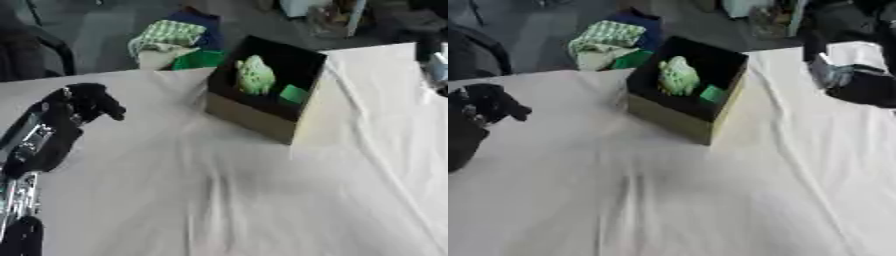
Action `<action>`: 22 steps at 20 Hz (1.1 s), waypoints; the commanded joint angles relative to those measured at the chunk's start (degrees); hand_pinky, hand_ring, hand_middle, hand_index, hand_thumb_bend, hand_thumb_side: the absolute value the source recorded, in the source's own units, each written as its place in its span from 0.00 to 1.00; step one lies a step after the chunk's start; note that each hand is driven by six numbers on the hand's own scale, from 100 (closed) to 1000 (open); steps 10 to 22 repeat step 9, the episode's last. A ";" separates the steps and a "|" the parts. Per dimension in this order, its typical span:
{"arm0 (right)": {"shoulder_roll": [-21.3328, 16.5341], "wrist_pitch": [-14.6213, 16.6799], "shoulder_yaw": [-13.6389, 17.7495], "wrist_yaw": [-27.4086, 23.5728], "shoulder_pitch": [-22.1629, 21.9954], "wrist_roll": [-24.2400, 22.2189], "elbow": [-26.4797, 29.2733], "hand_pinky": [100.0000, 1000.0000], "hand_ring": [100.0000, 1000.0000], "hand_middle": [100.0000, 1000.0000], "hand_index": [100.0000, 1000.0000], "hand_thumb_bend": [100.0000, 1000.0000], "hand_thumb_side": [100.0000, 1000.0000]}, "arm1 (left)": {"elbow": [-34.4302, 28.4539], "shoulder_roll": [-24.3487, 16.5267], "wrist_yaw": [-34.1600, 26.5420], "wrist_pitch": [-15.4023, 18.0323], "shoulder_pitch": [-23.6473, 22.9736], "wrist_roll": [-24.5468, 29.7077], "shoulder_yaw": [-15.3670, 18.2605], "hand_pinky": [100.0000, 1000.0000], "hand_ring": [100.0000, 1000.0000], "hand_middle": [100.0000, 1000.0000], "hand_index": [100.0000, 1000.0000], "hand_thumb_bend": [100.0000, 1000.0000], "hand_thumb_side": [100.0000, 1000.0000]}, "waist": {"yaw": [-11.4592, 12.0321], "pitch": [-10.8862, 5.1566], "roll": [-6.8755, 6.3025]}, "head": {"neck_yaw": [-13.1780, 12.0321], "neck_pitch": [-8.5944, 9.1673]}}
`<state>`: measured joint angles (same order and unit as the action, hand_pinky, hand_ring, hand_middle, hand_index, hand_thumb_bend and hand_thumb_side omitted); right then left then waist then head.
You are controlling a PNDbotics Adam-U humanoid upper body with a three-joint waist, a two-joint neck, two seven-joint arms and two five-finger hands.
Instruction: Pick up objects on the table and place them in the box.
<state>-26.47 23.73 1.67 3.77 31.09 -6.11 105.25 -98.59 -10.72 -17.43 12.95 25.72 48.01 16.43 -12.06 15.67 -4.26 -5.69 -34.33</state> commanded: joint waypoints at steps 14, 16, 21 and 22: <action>9.50 -3.68 -1.22 -4.71 -9.87 -4.15 6.24 0.79 0.60 0.69 0.88 0.00 0.47 | -0.08 -0.75 -0.73 1.68 -0.46 -0.93 -0.52 0.79 0.64 0.65 0.82 0.00 0.70 | -1.96 -0.70 -0.22 | -4.33 -3.46; 9.50 -3.68 -1.22 -4.71 -9.87 -4.15 6.24 0.79 0.60 0.69 0.88 0.00 0.47 | -0.08 -0.75 -0.73 1.68 -0.46 -0.93 -0.52 0.79 0.64 0.65 0.82 0.00 0.70 | -1.96 -0.70 -0.22 | -4.33 -3.46; 9.50 -3.68 -1.22 -4.71 -9.87 -4.15 6.24 0.79 0.60 0.69 0.88 0.00 0.47 | -0.08 -0.75 -0.73 1.68 -0.46 -0.93 -0.52 0.79 0.64 0.65 0.82 0.00 0.70 | -1.96 -0.70 -0.22 | -4.33 -3.46; 9.50 -3.68 -1.22 -4.71 -9.87 -4.15 6.24 0.79 0.60 0.69 0.88 0.00 0.47 | -0.08 -0.75 -0.73 1.68 -0.46 -0.93 -0.52 0.79 0.64 0.65 0.82 0.00 0.70 | -1.96 -0.70 -0.22 | -4.33 -3.46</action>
